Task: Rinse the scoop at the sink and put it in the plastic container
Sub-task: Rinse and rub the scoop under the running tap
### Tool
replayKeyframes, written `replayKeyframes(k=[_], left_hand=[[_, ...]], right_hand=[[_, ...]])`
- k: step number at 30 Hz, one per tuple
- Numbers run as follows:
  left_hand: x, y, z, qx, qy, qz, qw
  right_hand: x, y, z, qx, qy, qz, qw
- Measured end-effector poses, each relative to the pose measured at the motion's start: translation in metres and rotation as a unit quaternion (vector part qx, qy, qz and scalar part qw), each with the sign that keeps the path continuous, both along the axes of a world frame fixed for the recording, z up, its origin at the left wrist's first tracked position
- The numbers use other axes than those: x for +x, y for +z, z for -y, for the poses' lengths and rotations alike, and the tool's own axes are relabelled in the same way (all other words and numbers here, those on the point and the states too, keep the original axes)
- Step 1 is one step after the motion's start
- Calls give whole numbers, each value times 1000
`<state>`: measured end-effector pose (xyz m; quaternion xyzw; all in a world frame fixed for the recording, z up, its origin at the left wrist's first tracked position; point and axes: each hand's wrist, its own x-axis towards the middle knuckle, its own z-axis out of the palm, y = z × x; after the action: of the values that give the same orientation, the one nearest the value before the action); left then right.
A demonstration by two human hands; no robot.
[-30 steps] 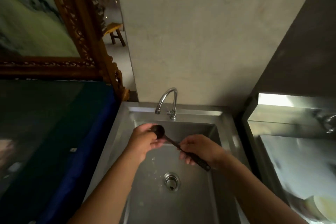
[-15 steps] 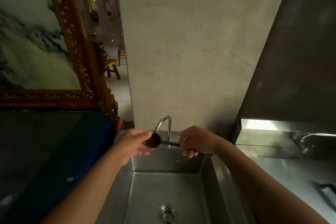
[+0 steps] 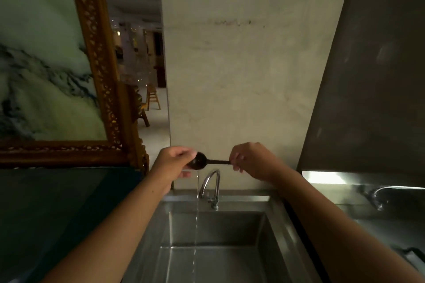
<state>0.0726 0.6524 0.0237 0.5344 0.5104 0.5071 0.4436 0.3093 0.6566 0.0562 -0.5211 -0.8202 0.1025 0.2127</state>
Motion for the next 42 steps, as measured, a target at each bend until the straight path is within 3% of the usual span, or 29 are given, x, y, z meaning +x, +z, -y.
replayKeyframes(k=[9, 17, 23, 42], left_hand=[[-9, 12, 2, 52, -36, 50, 997], [-9, -13, 2, -26, -54, 101, 993], [-9, -3, 1, 12, -63, 83, 994], [1, -12, 14, -16, -73, 73, 995]], right_hand=[[-11, 4, 19, 132, -27, 21, 991], [-8, -18, 21, 111, -24, 26, 993], [-5, -11, 17, 124, -31, -2, 992], [0, -33, 20, 68, -42, -5, 997]])
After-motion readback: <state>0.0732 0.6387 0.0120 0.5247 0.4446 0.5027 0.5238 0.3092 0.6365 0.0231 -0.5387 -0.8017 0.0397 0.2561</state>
